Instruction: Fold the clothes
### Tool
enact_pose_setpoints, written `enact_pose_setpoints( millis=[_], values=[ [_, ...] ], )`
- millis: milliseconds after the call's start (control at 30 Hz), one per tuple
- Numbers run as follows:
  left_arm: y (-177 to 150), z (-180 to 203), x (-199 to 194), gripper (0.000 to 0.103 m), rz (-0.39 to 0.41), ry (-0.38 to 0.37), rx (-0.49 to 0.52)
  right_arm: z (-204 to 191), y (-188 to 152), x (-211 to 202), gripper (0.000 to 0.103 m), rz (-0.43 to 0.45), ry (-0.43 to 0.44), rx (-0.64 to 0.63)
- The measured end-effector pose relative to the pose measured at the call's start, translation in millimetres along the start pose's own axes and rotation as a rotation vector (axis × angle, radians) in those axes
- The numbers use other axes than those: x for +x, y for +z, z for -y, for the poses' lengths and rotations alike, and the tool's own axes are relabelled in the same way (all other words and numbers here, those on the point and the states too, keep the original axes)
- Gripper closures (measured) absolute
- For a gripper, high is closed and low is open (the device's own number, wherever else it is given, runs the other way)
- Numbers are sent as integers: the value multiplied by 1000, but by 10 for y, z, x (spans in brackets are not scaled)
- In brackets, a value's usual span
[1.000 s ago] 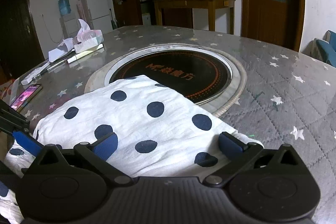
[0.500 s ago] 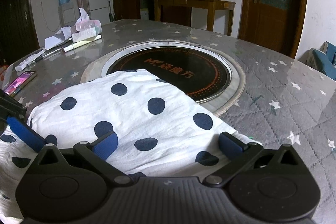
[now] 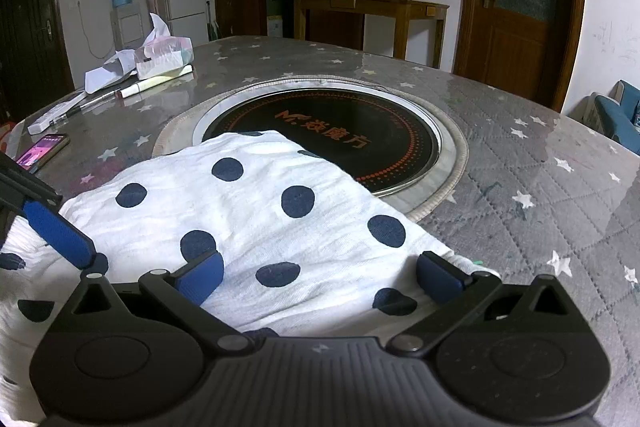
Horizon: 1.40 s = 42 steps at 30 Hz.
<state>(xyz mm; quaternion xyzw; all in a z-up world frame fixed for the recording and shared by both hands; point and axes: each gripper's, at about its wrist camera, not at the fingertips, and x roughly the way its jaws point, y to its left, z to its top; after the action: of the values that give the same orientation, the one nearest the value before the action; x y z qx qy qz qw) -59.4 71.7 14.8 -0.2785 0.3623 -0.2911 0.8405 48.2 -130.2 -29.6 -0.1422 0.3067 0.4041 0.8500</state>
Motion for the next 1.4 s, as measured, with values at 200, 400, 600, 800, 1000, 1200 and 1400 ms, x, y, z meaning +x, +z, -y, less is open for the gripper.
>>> enact_pose_setpoints(
  millis=[200, 400, 600, 800, 1000, 1200, 1400],
  values=[
    [-17, -110, -3, 18, -5, -33, -35, -6, 1, 5, 0, 0, 0, 0],
    [-18, -183, 26, 15, -11, -66, -54, -5, -1, 9, 0, 1, -2, 0],
    [-14, -239, 36, 14, -12, -95, -71, -3, 3, 18, 0, 1, -2, 2],
    [-15, -272, 39, 13, -14, -113, -82, 6, 22, 28, 0, -4, 0, 8],
    [-23, -273, 40, 12, -18, -120, -83, -12, 117, 48, 0, -55, -6, 19],
    [-38, -288, 34, 12, -17, -123, -87, 70, 366, 65, 0, -99, 28, 77],
    [-50, -291, 40, 11, -17, -121, -89, 24, 570, 232, 0, -125, 54, 61]
  ],
)
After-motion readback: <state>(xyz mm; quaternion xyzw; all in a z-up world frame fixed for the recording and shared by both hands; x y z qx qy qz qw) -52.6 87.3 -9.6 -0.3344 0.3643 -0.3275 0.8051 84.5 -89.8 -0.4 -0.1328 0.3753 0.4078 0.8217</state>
